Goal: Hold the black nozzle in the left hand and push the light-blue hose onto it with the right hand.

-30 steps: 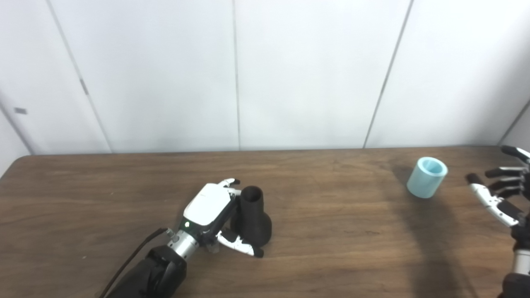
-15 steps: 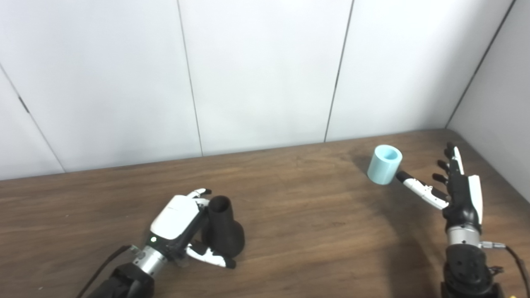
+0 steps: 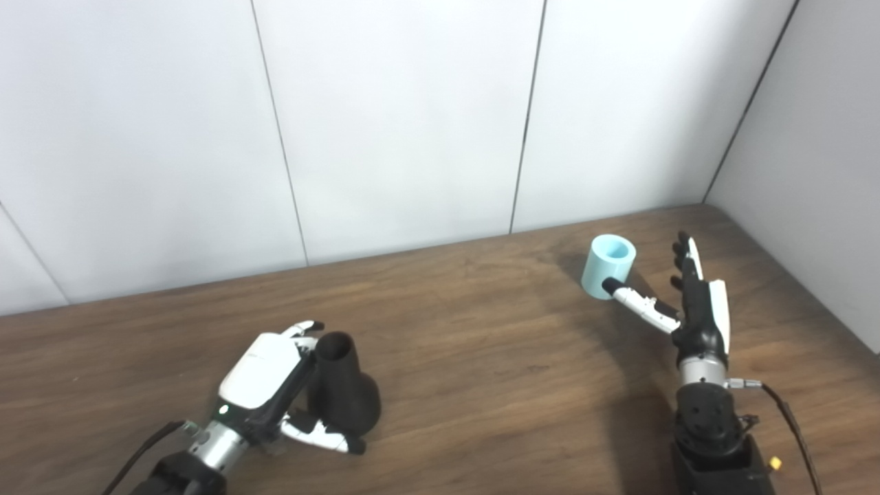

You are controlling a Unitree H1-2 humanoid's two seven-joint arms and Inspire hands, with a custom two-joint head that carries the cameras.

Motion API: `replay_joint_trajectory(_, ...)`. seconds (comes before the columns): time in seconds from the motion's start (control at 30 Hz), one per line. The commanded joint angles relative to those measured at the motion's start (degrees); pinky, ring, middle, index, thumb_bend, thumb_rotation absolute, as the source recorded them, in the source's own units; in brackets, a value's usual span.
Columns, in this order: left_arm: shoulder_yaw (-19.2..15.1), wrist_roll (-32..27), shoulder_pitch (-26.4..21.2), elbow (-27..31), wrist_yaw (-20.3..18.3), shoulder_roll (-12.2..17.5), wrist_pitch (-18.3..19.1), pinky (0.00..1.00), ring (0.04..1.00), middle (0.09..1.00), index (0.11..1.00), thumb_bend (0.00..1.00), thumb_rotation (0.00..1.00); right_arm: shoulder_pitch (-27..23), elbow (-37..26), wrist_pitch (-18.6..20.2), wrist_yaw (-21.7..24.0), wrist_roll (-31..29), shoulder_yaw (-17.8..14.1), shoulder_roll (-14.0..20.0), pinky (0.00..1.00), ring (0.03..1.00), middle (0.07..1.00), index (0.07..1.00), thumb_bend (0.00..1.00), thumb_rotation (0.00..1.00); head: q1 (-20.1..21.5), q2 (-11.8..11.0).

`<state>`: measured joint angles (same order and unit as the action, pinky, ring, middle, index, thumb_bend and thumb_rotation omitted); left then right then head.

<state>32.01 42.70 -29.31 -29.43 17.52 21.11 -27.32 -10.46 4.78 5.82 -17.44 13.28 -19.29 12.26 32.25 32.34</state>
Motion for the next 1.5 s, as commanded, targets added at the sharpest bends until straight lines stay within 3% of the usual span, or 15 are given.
replay_joint_trajectory(0.0, 0.79, -0.14, 1.06, -2.04, 0.72, 1.84, 0.40, 0.84, 0.524, 0.453, 0.510, 0.52, 0.00, -2.40, 0.28, -3.83, -1.64, -0.63, -0.60, 1.55, 0.85, 0.912, 0.928, 0.959, 1.00, 0.44, 0.26, 0.02)
replay_joint_trajectory(0.17, 1.37, -0.33, 1.04, -2.05, 1.01, 2.30, 0.40, 0.84, 0.521, 0.449, 0.512, 0.52, 0.00, -3.86, 3.09, -4.60, -3.52, -0.44, -0.34, 1.79, 0.78, 0.859, 0.888, 0.913, 0.99, 0.42, 0.55, 0.05)
replay_joint_trajectory(0.37, 1.28, -0.43, 1.34, -1.58, 1.00, 2.59, 0.40, 0.83, 0.517, 0.463, 0.501, 0.52, 0.00, -5.63, 6.29, -5.54, -4.50, -1.65, -0.37, 2.18, 0.76, 0.838, 0.879, 0.907, 0.96, 0.39, 0.62, -0.02)
replay_joint_trajectory(0.53, 1.69, -0.73, 1.27, -1.84, 1.51, 2.79, 0.40, 0.82, 0.515, 0.460, 0.504, 0.52, 0.00, -7.27, 10.66, -8.78, -4.65, -4.37, -0.88, 2.53, 0.74, 0.809, 0.842, 0.870, 0.96, 0.34, 0.60, -0.08)
replay_joint_trajectory(0.8, 2.21, -0.43, 1.38, -1.50, 1.41, 3.24, 0.40, 0.82, 0.519, 0.472, 0.493, 0.52, 0.00, -9.60, 15.42, -9.88, -3.73, -8.05, -1.01, 3.65, 0.77, 0.824, 0.849, 0.889, 0.96, 0.32, 0.43, -0.04)
replay_joint_trajectory(0.93, 2.10, -0.49, 1.44, -1.33, 1.10, 3.24, 0.40, 0.83, 0.519, 0.471, 0.494, 0.52, 0.00, -10.23, 15.35, -9.61, -2.55, -10.21, -0.83, 3.63, 0.77, 0.844, 0.868, 0.906, 0.93, 0.25, 0.17, 0.02)
replay_joint_trajectory(1.13, 1.91, -0.02, 1.44, -1.25, 0.04, 3.52, 0.41, 0.83, 0.526, 0.466, 0.499, 0.52, 0.00, -11.64, 19.60, -11.85, -2.41, -9.82, 0.54, 4.94, 0.77, 0.844, 0.875, 0.885, 0.93, 0.26, 0.04, -0.04)
replay_joint_trajectory(1.3, 2.13, -0.01, 1.38, -1.42, 0.43, 3.63, 0.41, 0.83, 0.522, 0.459, 0.504, 0.52, 0.00, -12.01, 21.02, -12.55, -0.92, -10.36, 1.86, 5.82, 0.77, 0.836, 0.871, 0.879, 1.00, 0.32, -0.08, -0.06)
replay_joint_trajectory(1.47, 1.92, -0.19, 1.40, -1.28, -0.52, 3.45, 0.41, 0.84, 0.527, 0.471, 0.495, 0.52, 0.00, -12.31, 22.28, -14.67, -0.48, -9.38, 3.66, 6.46, 0.77, 0.833, 0.868, 0.885, 1.00, 0.27, -0.27, -0.26)
